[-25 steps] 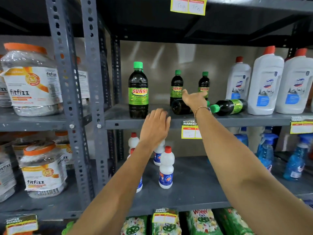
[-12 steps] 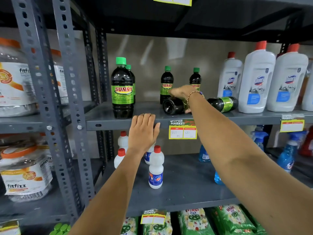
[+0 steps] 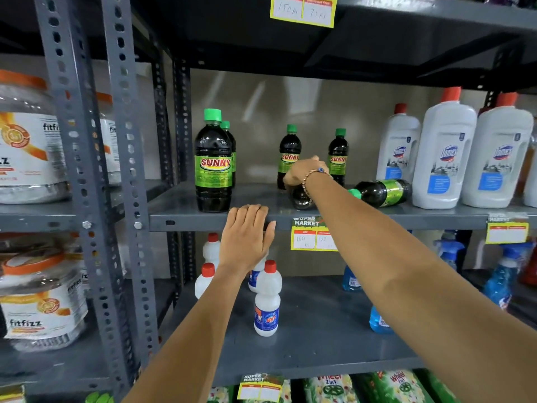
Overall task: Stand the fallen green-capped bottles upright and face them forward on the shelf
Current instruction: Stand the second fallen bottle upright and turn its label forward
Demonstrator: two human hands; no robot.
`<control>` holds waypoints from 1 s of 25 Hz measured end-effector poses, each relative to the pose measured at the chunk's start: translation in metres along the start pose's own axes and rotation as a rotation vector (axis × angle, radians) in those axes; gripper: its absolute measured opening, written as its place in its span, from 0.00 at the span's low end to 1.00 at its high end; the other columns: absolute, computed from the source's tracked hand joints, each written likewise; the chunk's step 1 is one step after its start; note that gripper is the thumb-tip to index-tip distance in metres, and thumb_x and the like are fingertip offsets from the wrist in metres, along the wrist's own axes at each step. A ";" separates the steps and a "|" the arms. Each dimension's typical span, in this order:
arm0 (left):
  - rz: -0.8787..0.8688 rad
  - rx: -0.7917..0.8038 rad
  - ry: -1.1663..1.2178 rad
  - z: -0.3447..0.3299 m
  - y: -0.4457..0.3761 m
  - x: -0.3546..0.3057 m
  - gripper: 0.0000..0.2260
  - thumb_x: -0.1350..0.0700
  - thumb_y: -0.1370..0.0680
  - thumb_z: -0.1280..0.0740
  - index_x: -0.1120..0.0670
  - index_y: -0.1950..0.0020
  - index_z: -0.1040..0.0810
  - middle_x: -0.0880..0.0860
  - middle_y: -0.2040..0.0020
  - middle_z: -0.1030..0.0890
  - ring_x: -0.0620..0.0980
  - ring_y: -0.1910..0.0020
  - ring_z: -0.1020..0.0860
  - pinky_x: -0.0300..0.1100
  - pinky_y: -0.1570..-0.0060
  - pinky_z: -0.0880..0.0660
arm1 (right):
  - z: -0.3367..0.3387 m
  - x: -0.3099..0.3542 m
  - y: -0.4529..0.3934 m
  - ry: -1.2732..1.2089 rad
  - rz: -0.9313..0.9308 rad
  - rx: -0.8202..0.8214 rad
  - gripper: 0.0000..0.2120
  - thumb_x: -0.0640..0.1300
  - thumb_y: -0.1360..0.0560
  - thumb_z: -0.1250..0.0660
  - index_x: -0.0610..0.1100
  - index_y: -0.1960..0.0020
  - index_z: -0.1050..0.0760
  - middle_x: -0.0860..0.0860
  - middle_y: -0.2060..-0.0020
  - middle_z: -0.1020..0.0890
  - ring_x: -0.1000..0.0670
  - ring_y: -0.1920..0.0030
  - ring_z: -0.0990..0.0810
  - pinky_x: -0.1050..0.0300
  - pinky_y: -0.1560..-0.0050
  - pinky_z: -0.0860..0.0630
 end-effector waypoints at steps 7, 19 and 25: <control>0.001 -0.046 -0.035 0.001 0.000 -0.002 0.16 0.49 0.20 0.44 0.58 0.47 0.22 0.54 0.51 0.19 0.55 0.53 0.22 0.46 0.47 0.33 | -0.023 -0.009 0.020 -0.503 0.196 -0.161 0.26 0.49 0.27 0.35 0.38 0.40 0.45 0.40 0.42 0.26 0.40 0.45 0.24 0.52 0.49 0.29; 0.106 0.022 -0.077 0.003 -0.007 -0.004 0.15 0.49 0.19 0.47 0.56 0.51 0.24 0.53 0.56 0.21 0.54 0.58 0.25 0.47 0.50 0.32 | -0.021 -0.015 0.014 -0.463 0.388 0.253 0.21 0.42 0.23 0.35 0.43 0.42 0.48 0.44 0.35 0.40 0.48 0.37 0.32 0.57 0.37 0.32; 0.148 0.099 -0.066 -0.008 -0.013 -0.009 0.16 0.49 0.18 0.48 0.56 0.54 0.25 0.54 0.54 0.21 0.57 0.52 0.23 0.48 0.49 0.31 | -0.019 -0.036 0.019 -0.605 0.354 0.140 0.44 0.47 0.29 0.27 0.38 0.27 0.53 0.47 0.39 0.29 0.50 0.39 0.29 0.60 0.43 0.35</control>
Point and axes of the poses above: each hand's wrist, its own y-axis away from the middle knuckle, its own z-axis out of the back of the hand, x = y × z, the point moved 7 cm from there along -y, towards the middle knuckle
